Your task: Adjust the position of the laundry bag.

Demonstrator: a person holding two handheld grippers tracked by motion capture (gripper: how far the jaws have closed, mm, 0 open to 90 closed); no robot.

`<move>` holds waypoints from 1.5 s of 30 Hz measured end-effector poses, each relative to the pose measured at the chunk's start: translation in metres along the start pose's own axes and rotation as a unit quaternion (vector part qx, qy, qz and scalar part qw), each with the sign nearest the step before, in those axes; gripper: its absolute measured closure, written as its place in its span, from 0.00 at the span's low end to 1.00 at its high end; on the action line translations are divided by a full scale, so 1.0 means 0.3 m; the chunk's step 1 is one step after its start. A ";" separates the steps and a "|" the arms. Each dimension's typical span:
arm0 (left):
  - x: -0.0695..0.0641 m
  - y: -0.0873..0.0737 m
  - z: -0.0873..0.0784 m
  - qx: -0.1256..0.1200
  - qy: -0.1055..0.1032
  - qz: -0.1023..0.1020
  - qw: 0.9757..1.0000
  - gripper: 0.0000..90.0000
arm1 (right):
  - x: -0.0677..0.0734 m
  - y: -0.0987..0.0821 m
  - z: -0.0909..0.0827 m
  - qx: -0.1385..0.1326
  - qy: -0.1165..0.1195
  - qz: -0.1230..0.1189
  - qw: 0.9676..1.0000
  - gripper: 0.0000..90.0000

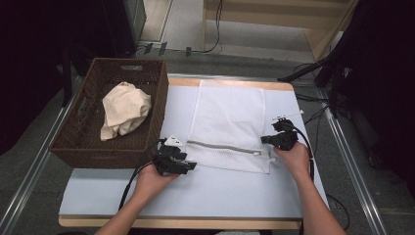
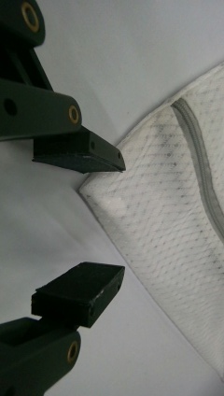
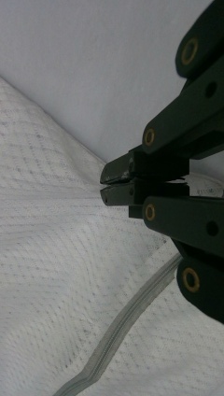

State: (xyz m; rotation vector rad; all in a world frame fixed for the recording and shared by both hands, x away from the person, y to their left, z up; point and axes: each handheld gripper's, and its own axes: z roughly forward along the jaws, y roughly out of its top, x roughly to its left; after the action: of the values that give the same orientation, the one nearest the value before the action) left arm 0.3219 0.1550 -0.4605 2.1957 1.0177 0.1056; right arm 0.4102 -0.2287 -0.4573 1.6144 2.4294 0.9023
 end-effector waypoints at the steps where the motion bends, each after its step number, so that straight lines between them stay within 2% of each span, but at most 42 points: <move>1: -0.004 0.000 0.002 0.000 0.006 0.007 1.000 0.53 | 0.000 0.000 0.000 0.000 0.000 0.000 1.000 0.98; 2: -0.008 -0.001 0.005 -0.002 0.014 0.013 1.000 0.55 | 0.001 0.000 0.001 0.000 0.000 0.000 1.000 0.98; 5: -0.012 -0.003 0.004 0.003 0.041 0.031 0.999 0.70 | 0.002 0.001 0.003 0.002 0.000 0.002 1.000 0.98; 6: -0.010 -0.004 0.005 -0.002 0.040 0.022 0.999 0.74 | 0.002 0.001 0.004 0.002 0.000 0.001 1.000 0.98; 10: -0.007 -0.004 0.004 0.001 0.054 0.025 0.998 0.88 | 0.003 0.003 0.008 0.004 -0.001 0.002 1.000 0.98; 11: -0.005 -0.004 0.004 0.003 0.053 0.023 0.998 0.92 | 0.003 0.003 0.010 0.004 -0.001 0.000 1.000 0.98; 12: 0.000 -0.004 0.004 0.003 0.039 0.016 0.999 0.96 | 0.005 0.004 0.011 0.005 -0.002 0.001 1.000 0.98; 13: 0.003 -0.004 0.003 0.003 0.037 0.012 0.999 1.00 | 0.006 0.004 0.013 0.006 -0.002 0.002 1.000 0.98; 17: 0.005 0.000 0.001 0.010 0.031 0.009 0.999 1.00 | 0.006 0.005 0.018 0.007 -0.003 0.000 1.000 0.98; 18: 0.012 0.003 -0.001 0.015 0.018 -0.002 1.000 1.00 | 0.005 0.005 0.019 0.007 -0.003 -0.001 1.000 0.98; 19: 0.012 0.003 -0.001 0.015 0.018 -0.002 1.000 1.00 | 0.005 0.005 0.019 0.007 -0.003 -0.001 1.000 0.98; 20: 0.015 0.002 -0.001 0.015 0.008 -0.010 1.000 1.00 | 0.004 0.004 0.020 0.008 -0.003 -0.003 1.000 0.98; 26: 0.006 -0.003 -0.007 0.025 -0.012 -0.020 0.999 1.00 | 0.004 0.005 0.019 0.008 -0.003 -0.001 1.000 0.98; 29: -0.006 -0.013 -0.011 0.025 -0.031 -0.028 0.999 1.00 | 0.002 0.005 0.018 0.007 -0.003 -0.002 1.000 0.98; 36: -0.051 -0.027 -0.048 0.030 -0.051 -0.023 0.998 1.00 | 0.006 0.003 0.015 0.010 0.004 -0.002 1.000 0.98; 43: -0.078 -0.042 -0.085 0.032 -0.059 -0.016 0.998 1.00 | 0.018 -0.004 0.003 0.009 0.013 -0.007 1.000 0.98; 45: -0.084 -0.050 -0.089 0.033 -0.063 -0.020 0.997 1.00 | 0.022 -0.007 0.000 0.007 0.016 -0.007 1.000 0.98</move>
State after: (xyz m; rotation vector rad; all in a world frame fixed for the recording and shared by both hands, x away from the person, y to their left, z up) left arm 0.2858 0.1594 -0.4447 2.2093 1.0055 -0.0842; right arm 0.4056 -0.2235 -0.4568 1.5967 2.4714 0.9161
